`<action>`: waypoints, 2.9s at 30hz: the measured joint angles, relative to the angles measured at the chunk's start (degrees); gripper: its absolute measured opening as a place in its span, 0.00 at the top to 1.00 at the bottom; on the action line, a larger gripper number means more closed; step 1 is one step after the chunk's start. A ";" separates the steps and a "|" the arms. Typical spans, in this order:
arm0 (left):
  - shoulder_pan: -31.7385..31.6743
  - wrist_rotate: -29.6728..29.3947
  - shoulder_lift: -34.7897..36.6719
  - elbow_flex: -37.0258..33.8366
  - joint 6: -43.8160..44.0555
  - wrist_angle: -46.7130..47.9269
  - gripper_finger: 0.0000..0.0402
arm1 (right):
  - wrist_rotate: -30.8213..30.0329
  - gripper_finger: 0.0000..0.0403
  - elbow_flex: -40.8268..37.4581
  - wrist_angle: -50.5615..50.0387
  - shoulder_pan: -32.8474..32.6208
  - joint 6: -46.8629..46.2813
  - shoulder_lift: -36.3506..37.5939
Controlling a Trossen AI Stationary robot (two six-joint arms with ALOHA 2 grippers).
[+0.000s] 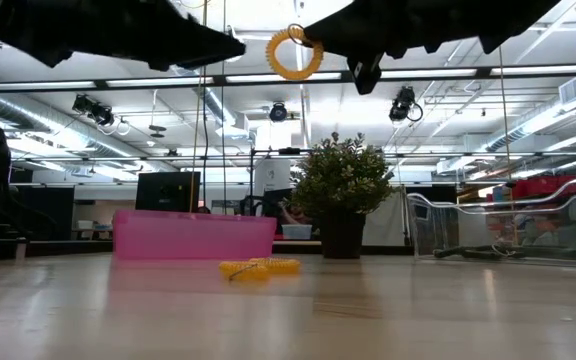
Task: Sort spring keychains
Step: Put the yellow spring keychain into the pink bin
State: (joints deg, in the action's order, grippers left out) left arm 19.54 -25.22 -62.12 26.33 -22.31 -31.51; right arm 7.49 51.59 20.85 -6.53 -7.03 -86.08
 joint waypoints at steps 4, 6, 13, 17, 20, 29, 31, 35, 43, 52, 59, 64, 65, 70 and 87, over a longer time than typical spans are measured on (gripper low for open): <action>-0.12 -1.57 -4.80 4.17 0.03 -0.12 0.47 | 0.08 1.00 -0.02 0.17 -0.52 0.00 0.00; -0.12 -1.61 -6.81 5.71 0.19 0.03 0.45 | 0.45 1.00 0.00 0.21 -0.54 0.00 0.00; -0.80 -1.51 -14.24 9.30 0.28 0.42 0.45 | 1.57 1.00 0.02 1.17 -0.58 0.21 0.00; -1.76 -0.89 -17.06 11.38 0.16 0.24 0.49 | 1.57 1.00 0.02 1.20 -0.58 0.22 0.00; -2.29 -0.90 -17.84 12.64 0.01 1.43 0.58 | 1.57 1.00 0.02 1.28 -0.58 0.22 0.00; -3.03 1.58 -17.64 17.03 0.97 14.73 0.94 | 1.41 0.97 0.02 1.15 -0.58 0.04 0.00; -2.87 1.05 -17.66 17.03 0.99 14.69 0.94 | 1.38 0.94 0.02 1.06 -0.58 0.02 0.00; -2.46 0.30 -17.64 17.07 0.71 14.56 0.94 | 1.37 0.89 0.02 1.06 -0.58 0.02 0.00; -2.44 -1.09 -17.64 17.07 0.71 14.49 0.94 | 1.37 0.87 0.04 0.47 -0.58 -1.09 0.00; -2.16 -3.87 -17.64 17.03 0.64 14.78 0.94 | 1.37 0.68 0.04 -2.76 -0.58 -0.70 0.00; -1.96 -11.13 -16.99 16.96 1.20 18.22 0.94 | 1.39 0.46 0.04 -5.15 0.98 -1.15 0.59; -1.93 -15.57 -14.00 16.96 4.70 23.71 0.94 | 1.34 0.39 0.09 -11.18 3.44 -3.20 3.93; -1.90 -16.74 -13.18 16.96 5.59 25.23 0.94 | 1.35 0.39 0.09 -13.53 3.95 -3.54 4.99; -1.59 -24.61 -9.35 17.02 12.93 32.49 0.94 | -1.53 0.40 0.09 -22.46 5.28 -5.46 9.27; -2.72 -39.58 1.61 16.28 48.96 66.14 0.94 | -11.60 0.45 0.09 -29.27 4.44 -0.31 16.02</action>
State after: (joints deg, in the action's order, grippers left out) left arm 16.82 -64.80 -60.51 42.61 26.64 34.63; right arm -4.11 51.68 -8.43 -2.09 -7.34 -70.06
